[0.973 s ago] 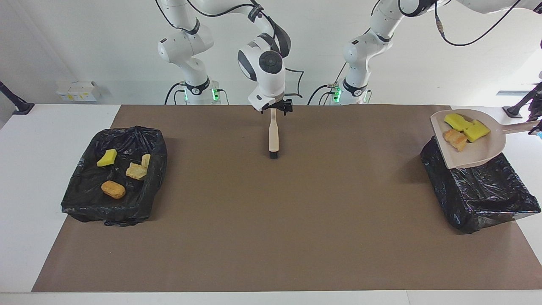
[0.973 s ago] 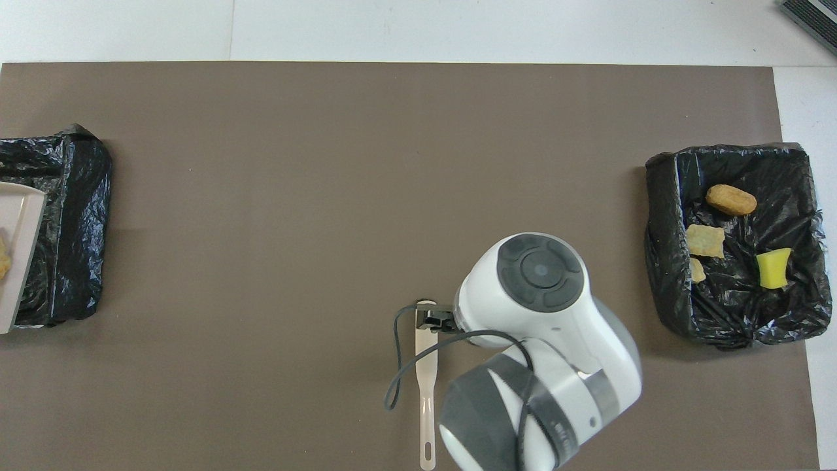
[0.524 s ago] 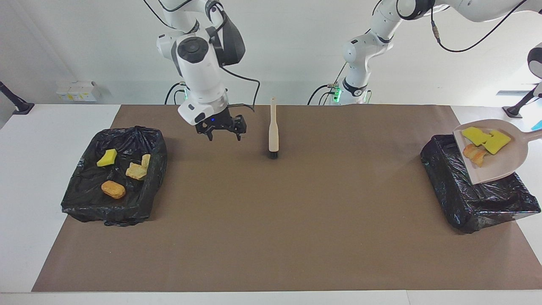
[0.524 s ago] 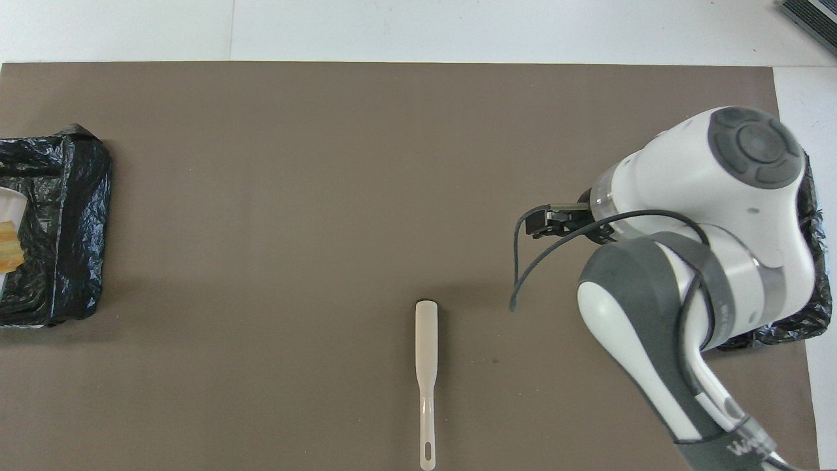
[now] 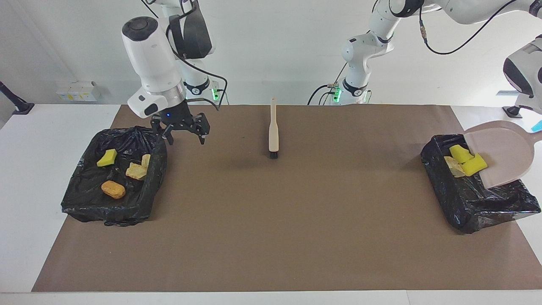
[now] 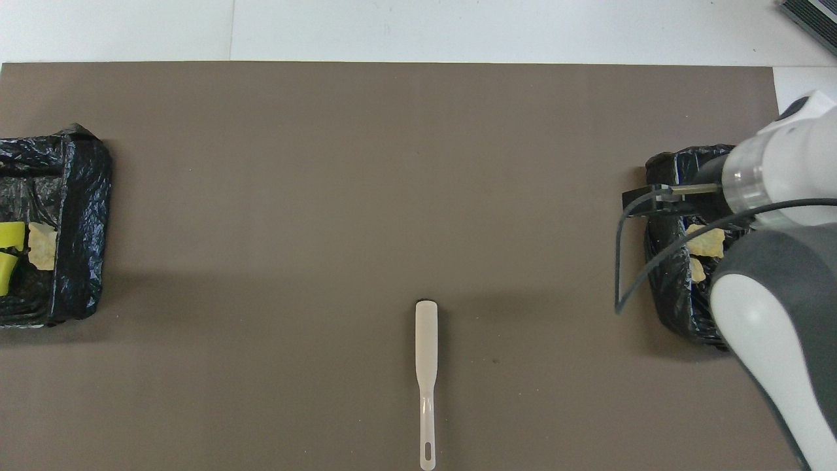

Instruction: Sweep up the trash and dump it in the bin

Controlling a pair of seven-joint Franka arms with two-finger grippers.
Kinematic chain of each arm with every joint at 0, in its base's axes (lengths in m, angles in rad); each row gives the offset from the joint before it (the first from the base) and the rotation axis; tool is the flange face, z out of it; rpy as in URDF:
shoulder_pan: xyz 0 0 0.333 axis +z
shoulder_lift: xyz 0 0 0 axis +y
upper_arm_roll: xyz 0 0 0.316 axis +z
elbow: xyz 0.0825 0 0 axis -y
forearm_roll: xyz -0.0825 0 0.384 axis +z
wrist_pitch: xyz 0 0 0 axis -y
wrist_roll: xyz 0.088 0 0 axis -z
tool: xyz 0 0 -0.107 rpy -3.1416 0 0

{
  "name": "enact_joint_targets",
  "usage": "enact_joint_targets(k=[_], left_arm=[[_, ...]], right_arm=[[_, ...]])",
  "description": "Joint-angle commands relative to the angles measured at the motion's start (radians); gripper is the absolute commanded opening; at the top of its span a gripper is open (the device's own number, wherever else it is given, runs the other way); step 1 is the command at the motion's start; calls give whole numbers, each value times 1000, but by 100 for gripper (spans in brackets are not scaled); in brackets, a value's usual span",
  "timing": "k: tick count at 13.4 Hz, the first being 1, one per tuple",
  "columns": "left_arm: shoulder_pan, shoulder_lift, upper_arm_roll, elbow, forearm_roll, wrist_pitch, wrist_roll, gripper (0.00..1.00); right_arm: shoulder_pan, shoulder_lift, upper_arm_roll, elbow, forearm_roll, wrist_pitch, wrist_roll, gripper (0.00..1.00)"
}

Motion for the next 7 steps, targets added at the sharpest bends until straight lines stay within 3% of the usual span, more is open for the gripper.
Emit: enact_joint_targets(k=[1,4,7], left_arm=[[-17,-77,11,-69,79,-4,-28,0],[-72,-105,11,-109,178,-72,-162,0],[-128,-108,5,-110,177,-156,-210,0]], right_arm=[[-3,-24,-99,-26,7,-21,-141,100],[-11,-18,-102,-18,9,-12,-147,100],[-28,-16,-99,-18,7,-13,-145,100]])
